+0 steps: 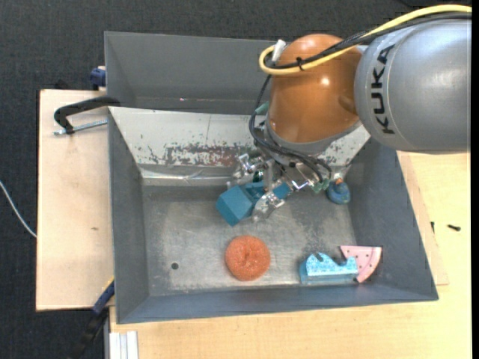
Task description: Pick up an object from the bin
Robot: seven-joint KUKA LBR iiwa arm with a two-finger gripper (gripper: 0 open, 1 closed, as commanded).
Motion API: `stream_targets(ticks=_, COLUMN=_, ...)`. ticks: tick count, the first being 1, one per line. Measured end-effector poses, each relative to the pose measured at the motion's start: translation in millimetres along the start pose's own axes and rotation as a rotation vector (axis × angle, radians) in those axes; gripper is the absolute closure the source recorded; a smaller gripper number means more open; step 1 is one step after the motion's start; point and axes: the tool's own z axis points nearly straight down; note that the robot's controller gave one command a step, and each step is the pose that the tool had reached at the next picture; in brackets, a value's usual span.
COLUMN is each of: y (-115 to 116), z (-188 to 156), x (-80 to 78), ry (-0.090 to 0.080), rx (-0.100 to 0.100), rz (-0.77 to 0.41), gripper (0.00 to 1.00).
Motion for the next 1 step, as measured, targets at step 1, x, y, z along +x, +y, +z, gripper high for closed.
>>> stream_targets(ticks=1, y=8.9, z=-56.1, x=3.3, ry=-0.015, rx=0.007, rz=0.019, gripper=1.0)
